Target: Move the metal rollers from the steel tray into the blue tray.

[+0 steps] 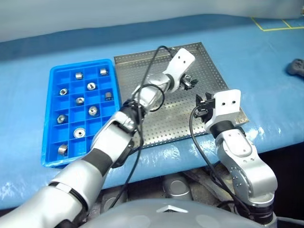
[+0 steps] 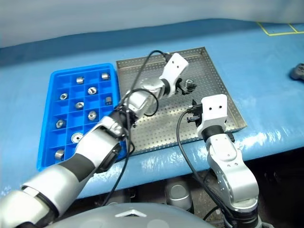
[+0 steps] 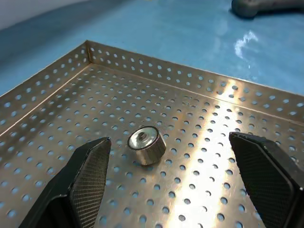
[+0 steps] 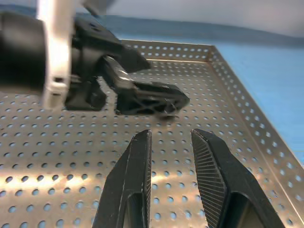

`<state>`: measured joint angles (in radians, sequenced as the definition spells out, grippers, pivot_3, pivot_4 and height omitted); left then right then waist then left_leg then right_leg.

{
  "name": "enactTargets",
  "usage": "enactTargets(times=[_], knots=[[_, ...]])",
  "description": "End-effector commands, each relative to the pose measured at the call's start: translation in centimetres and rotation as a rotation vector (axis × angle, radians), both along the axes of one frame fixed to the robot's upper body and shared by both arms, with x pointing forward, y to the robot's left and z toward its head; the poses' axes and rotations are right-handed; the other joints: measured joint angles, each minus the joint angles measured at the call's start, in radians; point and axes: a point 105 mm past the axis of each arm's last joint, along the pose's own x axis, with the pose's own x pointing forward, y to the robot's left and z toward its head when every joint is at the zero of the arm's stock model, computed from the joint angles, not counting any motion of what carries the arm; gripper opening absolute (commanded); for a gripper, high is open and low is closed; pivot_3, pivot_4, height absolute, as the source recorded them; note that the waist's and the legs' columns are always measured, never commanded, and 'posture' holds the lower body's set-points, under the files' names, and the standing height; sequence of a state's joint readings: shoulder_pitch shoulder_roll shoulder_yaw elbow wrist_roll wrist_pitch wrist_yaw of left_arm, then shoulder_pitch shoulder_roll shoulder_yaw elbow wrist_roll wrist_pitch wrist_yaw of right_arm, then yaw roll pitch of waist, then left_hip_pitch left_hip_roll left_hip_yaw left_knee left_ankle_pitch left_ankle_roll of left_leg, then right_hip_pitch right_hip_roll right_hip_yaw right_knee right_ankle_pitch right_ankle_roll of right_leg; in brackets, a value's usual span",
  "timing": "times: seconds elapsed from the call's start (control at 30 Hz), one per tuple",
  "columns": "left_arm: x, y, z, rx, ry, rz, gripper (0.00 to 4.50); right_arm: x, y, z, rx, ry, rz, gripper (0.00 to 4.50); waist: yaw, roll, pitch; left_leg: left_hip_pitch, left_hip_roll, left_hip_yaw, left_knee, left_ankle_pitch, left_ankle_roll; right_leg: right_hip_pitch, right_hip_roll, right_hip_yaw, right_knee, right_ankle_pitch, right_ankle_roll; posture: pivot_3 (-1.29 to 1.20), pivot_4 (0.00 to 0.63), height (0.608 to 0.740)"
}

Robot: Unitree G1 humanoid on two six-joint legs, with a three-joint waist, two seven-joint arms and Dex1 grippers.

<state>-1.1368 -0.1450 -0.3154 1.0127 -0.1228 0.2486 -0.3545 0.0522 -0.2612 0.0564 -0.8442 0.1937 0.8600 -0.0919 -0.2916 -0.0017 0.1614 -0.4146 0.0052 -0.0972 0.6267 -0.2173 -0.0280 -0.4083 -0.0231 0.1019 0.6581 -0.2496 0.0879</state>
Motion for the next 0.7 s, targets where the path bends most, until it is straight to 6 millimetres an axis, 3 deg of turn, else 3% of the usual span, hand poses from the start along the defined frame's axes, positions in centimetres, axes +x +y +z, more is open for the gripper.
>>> enactTargets(times=[0.03,0.23,0.37,0.7], knots=[[0.8,-0.7,0.7,0.034,-0.082,0.060,4.42,-0.9,-0.9,1.3,-0.006,-0.063,-0.062,1.42,-0.043,0.000,0.000,0.001,0.000,0.001,-0.001,-0.001,0.001,0.000,0.000,0.001,0.000,-0.001,0.001,-0.51,0.150,0.740],[2.3,0.9,1.0,0.026,-0.106,0.250,4.42,-1.5,-1.6,0.9,0.007,-0.060,-0.122,1.42,-0.133,-0.001,0.000,0.001,-0.001,0.004,0.001,-0.001,0.002,0.000,-0.002,0.003,0.001,-0.002,0.005,-0.55,0.150,0.740],[2.0,0.8,0.1,0.034,-0.071,0.251,4.42,-1.5,-1.4,0.7,0.014,-0.058,-0.121,1.42,-0.177,-0.001,0.000,0.002,-0.002,0.006,0.001,-0.001,0.002,0.001,-0.003,0.005,0.001,-0.001,0.006,-0.55,0.150,0.740],[2.4,2.5,-1.6,0.004,-0.011,0.408,4.42,-1.9,-1.1,0.1,0.038,-0.035,-0.129,1.42,-0.222,-0.001,0.000,0.003,-0.002,0.007,0.001,-0.001,0.002,0.001,-0.003,0.006,0.002,-0.001,0.006,-0.54,0.150,0.740]])
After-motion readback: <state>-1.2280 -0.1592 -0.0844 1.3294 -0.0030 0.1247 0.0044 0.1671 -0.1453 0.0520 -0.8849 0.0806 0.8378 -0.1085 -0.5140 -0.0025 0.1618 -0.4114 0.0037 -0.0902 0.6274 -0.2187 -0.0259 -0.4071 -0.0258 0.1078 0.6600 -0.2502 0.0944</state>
